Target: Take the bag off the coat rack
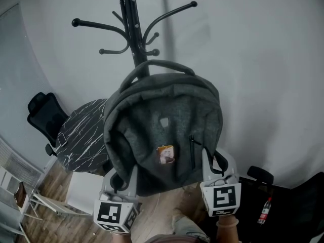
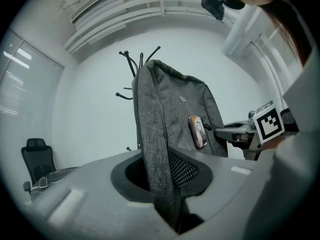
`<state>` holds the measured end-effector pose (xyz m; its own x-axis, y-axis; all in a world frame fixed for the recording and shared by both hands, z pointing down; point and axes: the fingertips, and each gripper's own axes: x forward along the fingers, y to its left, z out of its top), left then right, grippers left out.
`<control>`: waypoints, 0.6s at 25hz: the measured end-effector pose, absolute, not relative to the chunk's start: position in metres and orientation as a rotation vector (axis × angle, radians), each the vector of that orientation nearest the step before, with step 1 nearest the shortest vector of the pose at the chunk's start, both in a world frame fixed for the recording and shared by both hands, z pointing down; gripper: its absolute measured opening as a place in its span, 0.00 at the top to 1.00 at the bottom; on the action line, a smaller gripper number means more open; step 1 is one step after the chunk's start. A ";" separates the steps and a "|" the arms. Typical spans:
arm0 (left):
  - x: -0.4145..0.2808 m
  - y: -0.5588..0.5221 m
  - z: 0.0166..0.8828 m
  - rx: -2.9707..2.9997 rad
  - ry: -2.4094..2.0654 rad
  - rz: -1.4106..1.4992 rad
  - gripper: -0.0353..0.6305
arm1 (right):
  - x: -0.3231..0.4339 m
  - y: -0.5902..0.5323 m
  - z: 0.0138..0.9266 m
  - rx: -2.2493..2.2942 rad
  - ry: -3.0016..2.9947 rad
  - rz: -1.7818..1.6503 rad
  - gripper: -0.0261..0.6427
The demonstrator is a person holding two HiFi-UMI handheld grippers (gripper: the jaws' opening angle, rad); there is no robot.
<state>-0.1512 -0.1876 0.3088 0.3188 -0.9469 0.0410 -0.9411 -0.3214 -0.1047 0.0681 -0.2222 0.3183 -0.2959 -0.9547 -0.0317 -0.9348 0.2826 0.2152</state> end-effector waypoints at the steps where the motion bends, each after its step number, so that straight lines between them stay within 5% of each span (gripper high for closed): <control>1: -0.152 -0.184 0.309 -2.503 1.791 -0.143 0.82 | 0.067 -0.219 0.318 1.800 -2.430 -0.298 0.89; 15: -0.166 -0.138 0.312 -2.502 1.757 -0.122 0.82 | 0.054 -0.166 0.318 1.830 -2.417 -0.326 0.89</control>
